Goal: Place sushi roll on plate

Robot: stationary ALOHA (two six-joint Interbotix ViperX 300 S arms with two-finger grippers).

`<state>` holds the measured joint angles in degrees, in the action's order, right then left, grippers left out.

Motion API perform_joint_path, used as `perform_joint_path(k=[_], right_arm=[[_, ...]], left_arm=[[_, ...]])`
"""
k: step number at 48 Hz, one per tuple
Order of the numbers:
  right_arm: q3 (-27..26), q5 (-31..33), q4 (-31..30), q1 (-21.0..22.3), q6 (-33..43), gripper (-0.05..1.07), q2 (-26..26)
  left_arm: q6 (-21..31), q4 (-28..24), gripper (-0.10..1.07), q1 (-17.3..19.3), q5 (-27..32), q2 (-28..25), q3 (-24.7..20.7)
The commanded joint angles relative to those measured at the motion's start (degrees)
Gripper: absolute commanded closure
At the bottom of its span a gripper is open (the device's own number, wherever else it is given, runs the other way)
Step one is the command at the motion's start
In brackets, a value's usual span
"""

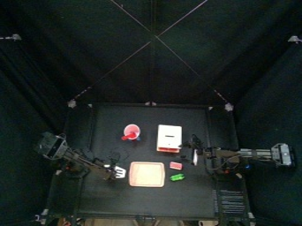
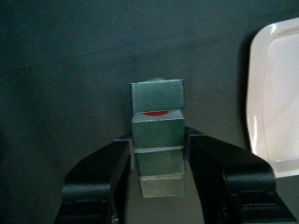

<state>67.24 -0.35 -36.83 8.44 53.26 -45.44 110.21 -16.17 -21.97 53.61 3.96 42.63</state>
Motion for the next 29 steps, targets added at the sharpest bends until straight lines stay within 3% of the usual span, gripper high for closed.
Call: perform_joint_path(k=[1,17,29], right_arm=[[-0.5,-0.3,0.1,0.1,-0.1,0.00,0.1],[-0.4,-0.3,0.0,0.1,-0.1,0.00,0.1],[-0.4,-0.3,-0.2,-0.4,-0.5,0.00,0.1]], left_arm=[[0.2,-0.3,0.35,0.0,0.2,0.4,-0.9],[-0.6,-6.3,0.35,0.2,-0.1,4.3,-3.5],[0.2,-7.2,0.35,4.3,-5.4,5.3,-5.8]])
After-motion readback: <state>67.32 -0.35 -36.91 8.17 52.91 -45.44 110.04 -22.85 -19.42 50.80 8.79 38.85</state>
